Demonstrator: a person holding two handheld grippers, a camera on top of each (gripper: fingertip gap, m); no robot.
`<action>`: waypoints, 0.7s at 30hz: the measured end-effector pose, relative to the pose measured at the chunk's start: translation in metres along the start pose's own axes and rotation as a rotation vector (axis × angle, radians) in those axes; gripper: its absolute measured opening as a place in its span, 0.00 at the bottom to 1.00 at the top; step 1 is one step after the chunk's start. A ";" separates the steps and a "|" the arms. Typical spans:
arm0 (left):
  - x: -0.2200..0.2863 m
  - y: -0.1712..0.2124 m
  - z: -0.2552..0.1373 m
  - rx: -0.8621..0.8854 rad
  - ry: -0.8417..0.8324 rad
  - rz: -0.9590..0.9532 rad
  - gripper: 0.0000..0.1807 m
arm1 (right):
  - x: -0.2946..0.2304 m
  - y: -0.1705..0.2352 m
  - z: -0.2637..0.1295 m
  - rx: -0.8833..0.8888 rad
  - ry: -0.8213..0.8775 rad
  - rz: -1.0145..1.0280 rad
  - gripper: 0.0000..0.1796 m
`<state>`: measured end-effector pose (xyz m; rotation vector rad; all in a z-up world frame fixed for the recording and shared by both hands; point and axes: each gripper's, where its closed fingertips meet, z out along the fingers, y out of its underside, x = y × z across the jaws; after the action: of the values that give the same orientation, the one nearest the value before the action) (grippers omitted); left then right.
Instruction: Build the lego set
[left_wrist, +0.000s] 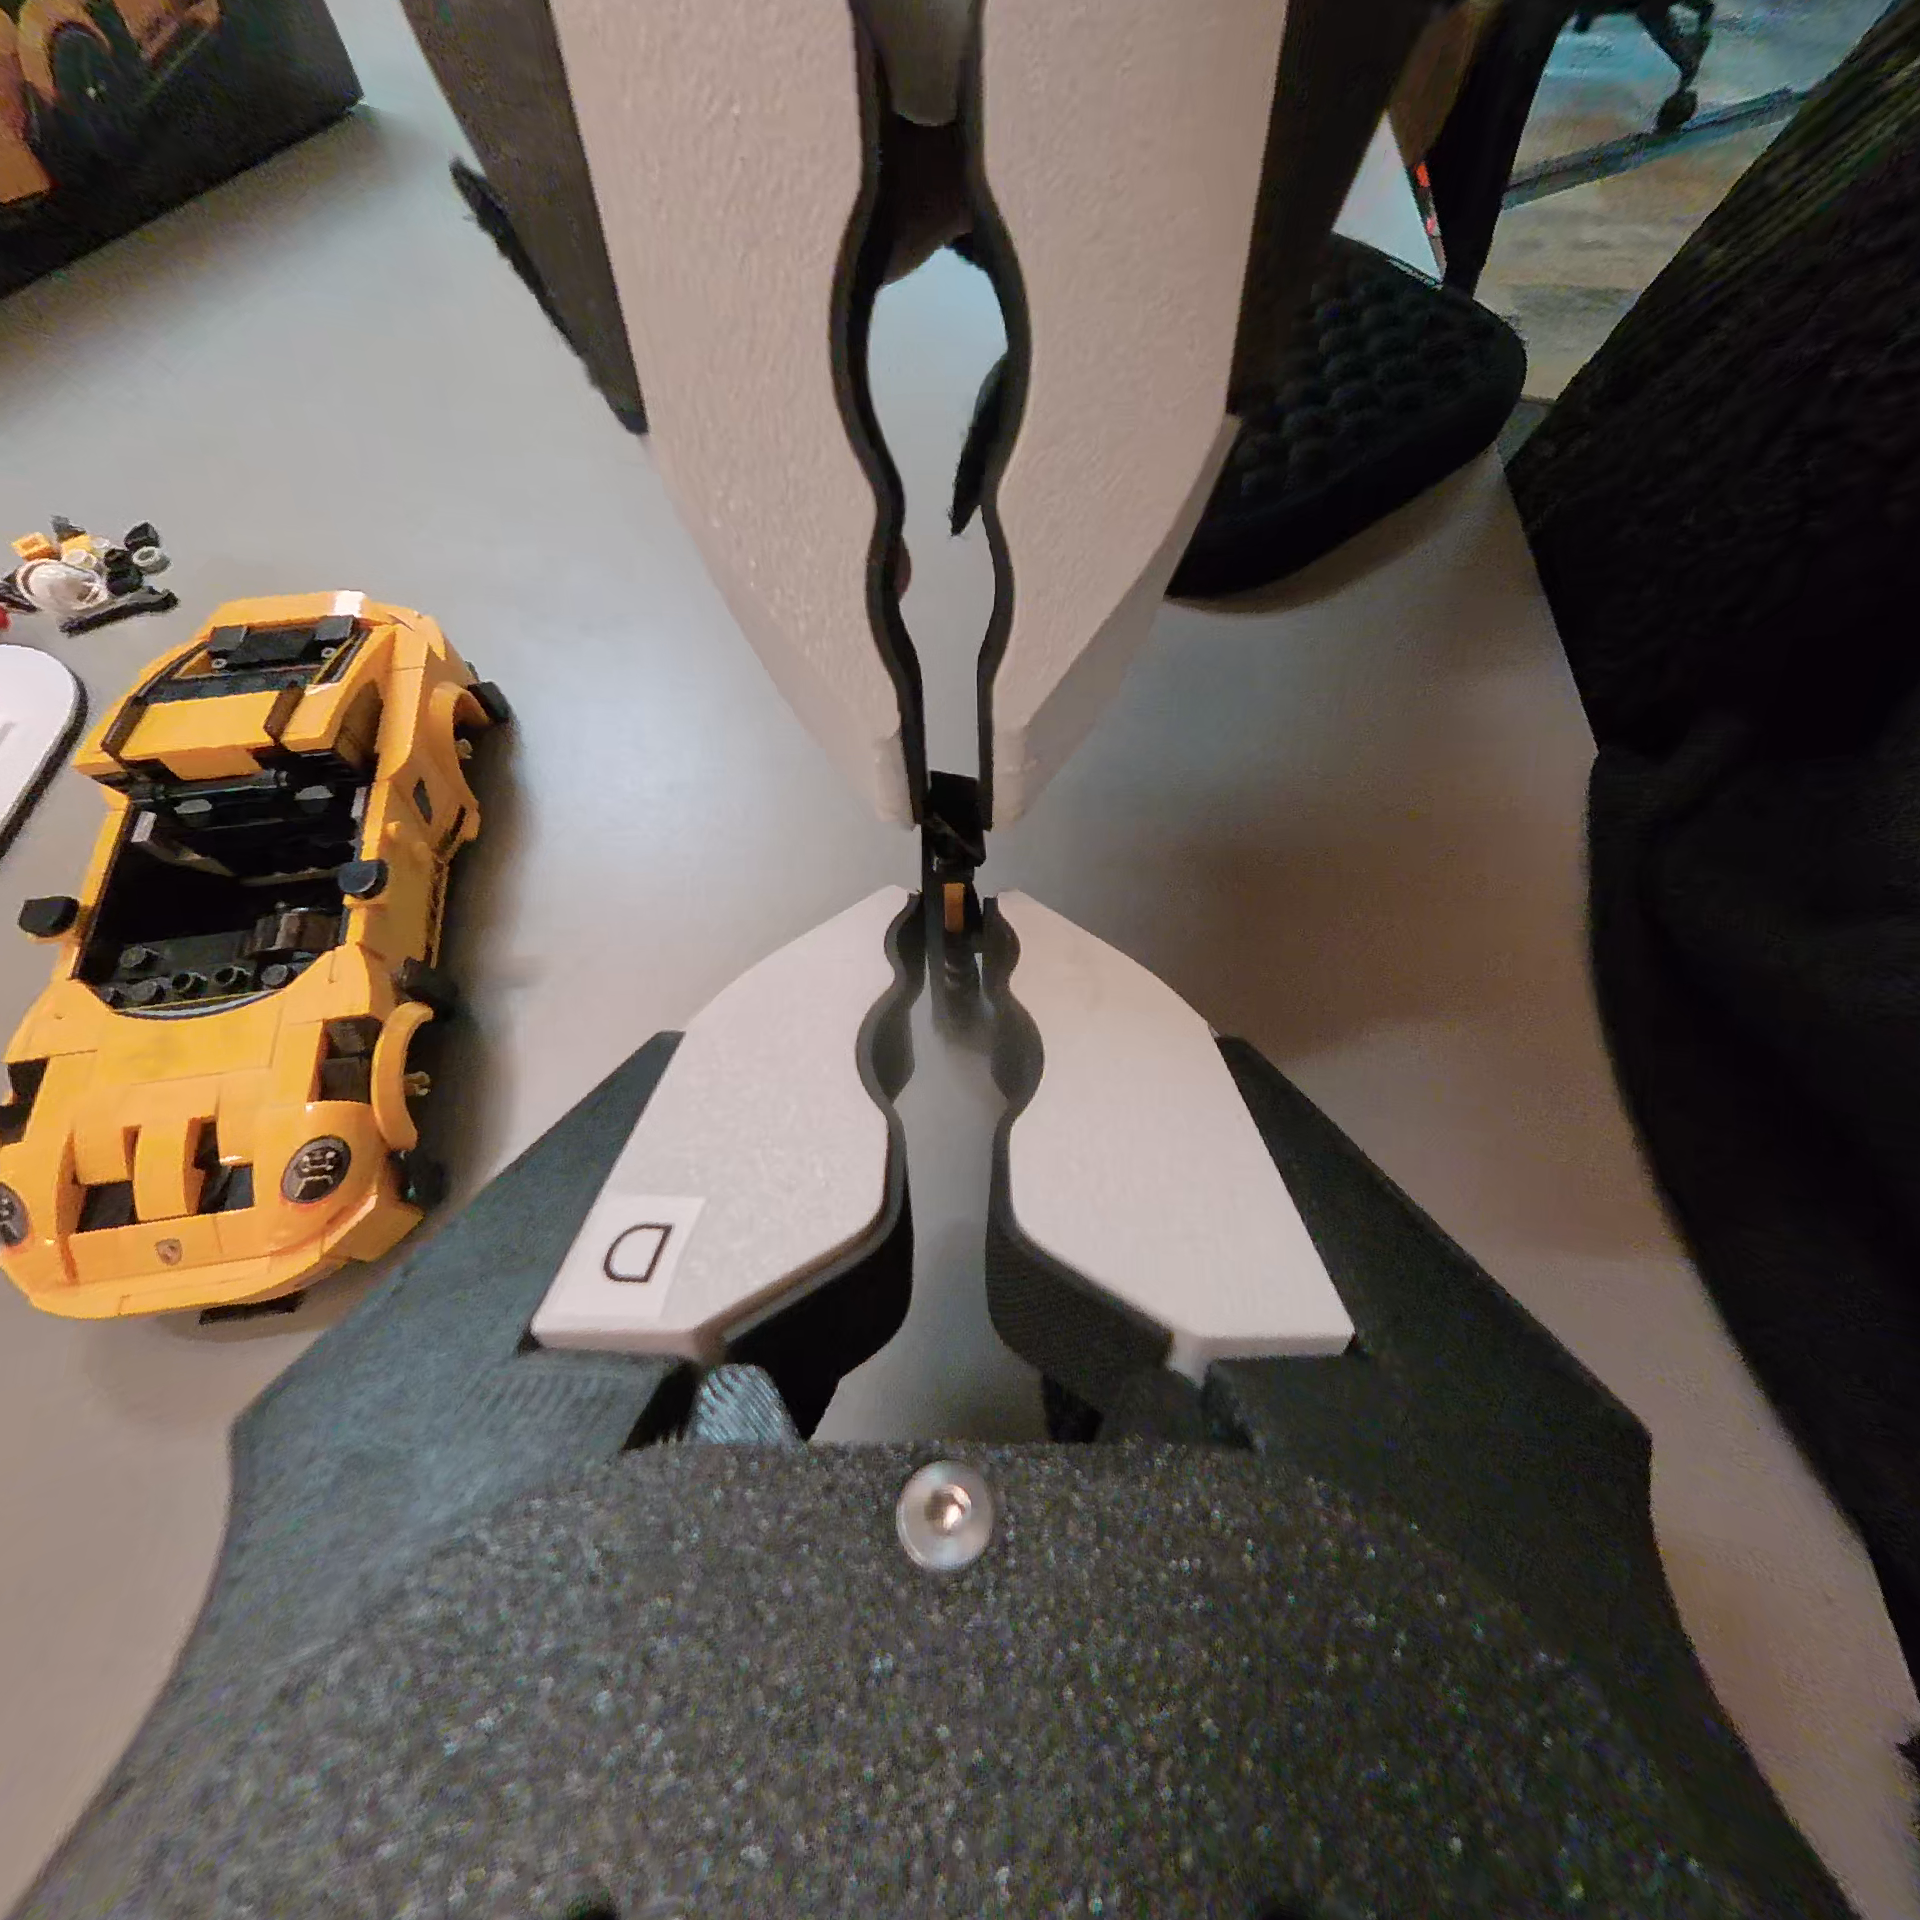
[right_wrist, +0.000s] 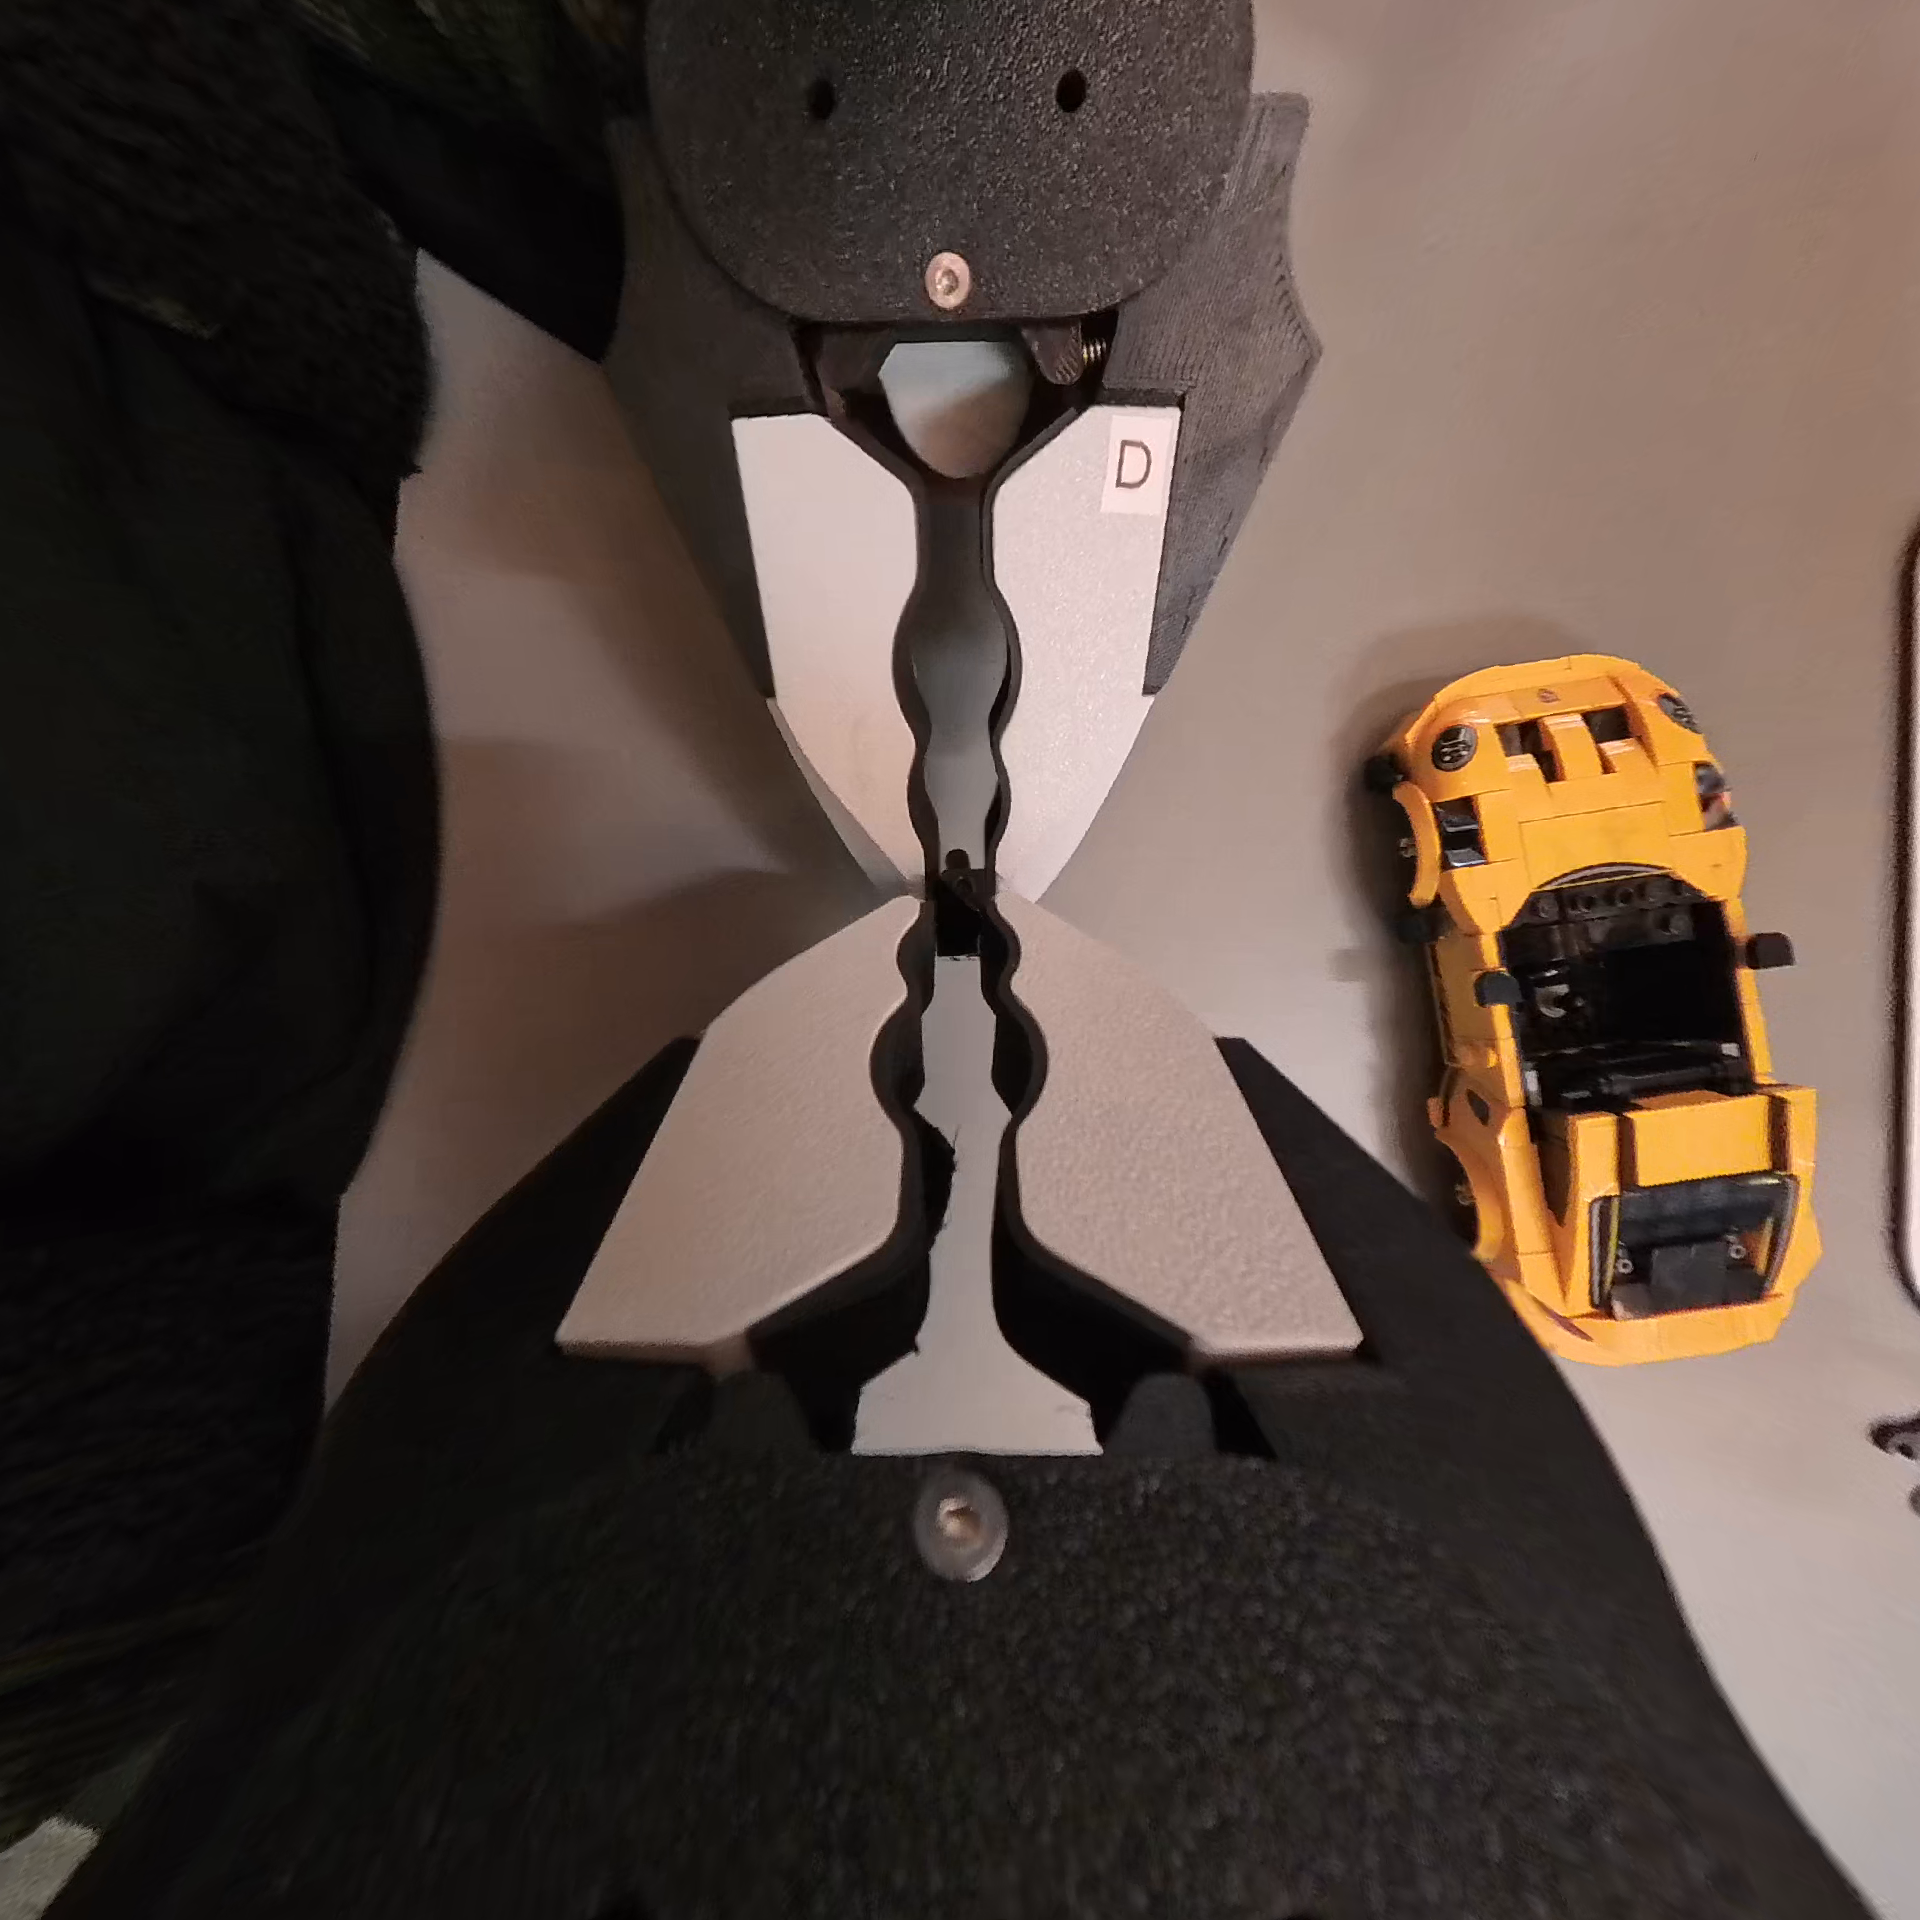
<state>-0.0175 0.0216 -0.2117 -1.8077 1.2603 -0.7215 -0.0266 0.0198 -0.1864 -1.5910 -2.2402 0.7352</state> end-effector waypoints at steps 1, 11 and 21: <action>0.000 0.000 0.000 0.000 0.000 0.003 0.05 | 0.000 0.000 0.000 0.005 -0.017 0.014 0.04; 0.001 0.000 0.003 0.015 0.005 0.012 0.06 | -0.002 -0.001 0.002 0.052 -0.145 0.105 0.04; 0.001 -0.001 0.004 0.010 -0.003 0.019 0.06 | -0.004 0.000 0.002 0.077 -0.218 0.149 0.04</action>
<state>-0.0136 0.0218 -0.2130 -1.7858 1.2678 -0.7132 -0.0264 0.0160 -0.1878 -1.7277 -2.2246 1.0698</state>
